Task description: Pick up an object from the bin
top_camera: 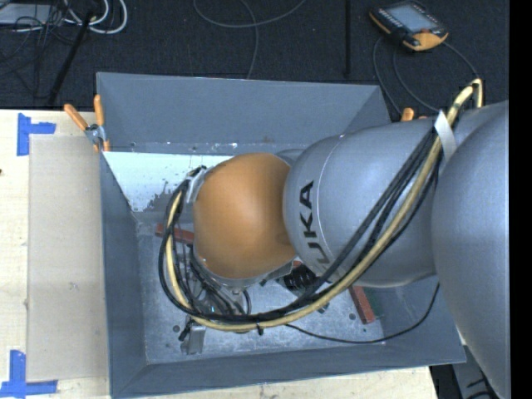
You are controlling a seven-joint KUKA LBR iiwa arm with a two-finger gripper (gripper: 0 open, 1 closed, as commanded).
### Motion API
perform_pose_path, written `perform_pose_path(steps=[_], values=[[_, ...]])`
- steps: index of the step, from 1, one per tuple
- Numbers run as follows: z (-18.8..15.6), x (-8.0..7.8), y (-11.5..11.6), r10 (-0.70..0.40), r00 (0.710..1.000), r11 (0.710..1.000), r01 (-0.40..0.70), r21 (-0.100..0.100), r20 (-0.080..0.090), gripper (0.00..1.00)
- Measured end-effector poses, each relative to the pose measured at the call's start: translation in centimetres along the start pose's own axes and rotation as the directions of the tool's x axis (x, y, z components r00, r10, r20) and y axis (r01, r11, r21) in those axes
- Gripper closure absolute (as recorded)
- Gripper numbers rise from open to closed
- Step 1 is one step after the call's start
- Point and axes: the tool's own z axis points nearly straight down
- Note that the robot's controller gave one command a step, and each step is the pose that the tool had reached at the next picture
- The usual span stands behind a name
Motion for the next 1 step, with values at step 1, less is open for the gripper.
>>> perform_pose_path(steps=[1], values=[[-0.27, -0.21, -0.10, 0.004, 1.000, 1.000, -0.004, -0.002, 0.006, 0.00]])
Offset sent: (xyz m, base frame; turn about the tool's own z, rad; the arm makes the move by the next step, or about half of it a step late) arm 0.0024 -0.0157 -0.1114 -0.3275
